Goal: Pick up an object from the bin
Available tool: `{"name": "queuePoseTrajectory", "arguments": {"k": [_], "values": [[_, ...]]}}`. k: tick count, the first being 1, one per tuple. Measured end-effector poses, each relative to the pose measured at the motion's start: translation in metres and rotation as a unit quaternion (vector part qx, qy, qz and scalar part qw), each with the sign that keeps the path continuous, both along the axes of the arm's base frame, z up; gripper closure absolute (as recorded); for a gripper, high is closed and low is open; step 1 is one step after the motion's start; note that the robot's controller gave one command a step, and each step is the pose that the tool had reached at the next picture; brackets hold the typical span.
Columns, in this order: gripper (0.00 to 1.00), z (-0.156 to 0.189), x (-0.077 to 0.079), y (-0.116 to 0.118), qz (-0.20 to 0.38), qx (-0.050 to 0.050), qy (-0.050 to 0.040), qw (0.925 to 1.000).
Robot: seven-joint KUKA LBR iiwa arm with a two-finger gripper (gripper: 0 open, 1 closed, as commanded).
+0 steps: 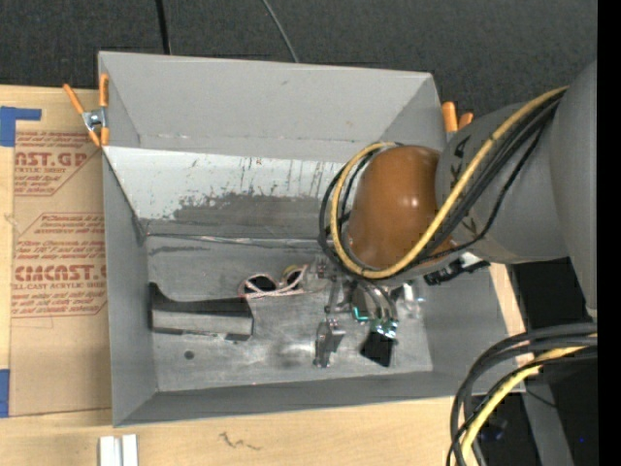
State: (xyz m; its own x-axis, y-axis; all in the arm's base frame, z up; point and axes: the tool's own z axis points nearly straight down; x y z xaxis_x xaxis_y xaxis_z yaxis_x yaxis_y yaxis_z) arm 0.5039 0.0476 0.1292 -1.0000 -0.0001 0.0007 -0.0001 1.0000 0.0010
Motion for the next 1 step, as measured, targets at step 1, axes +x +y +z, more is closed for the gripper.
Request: {"name": "queuePoseTrajectory", "arguments": {"k": [1], "values": [[1.0,-0.0179,0.0223,-0.1161,0.047,0.0,-0.0008,0.9989]]}}
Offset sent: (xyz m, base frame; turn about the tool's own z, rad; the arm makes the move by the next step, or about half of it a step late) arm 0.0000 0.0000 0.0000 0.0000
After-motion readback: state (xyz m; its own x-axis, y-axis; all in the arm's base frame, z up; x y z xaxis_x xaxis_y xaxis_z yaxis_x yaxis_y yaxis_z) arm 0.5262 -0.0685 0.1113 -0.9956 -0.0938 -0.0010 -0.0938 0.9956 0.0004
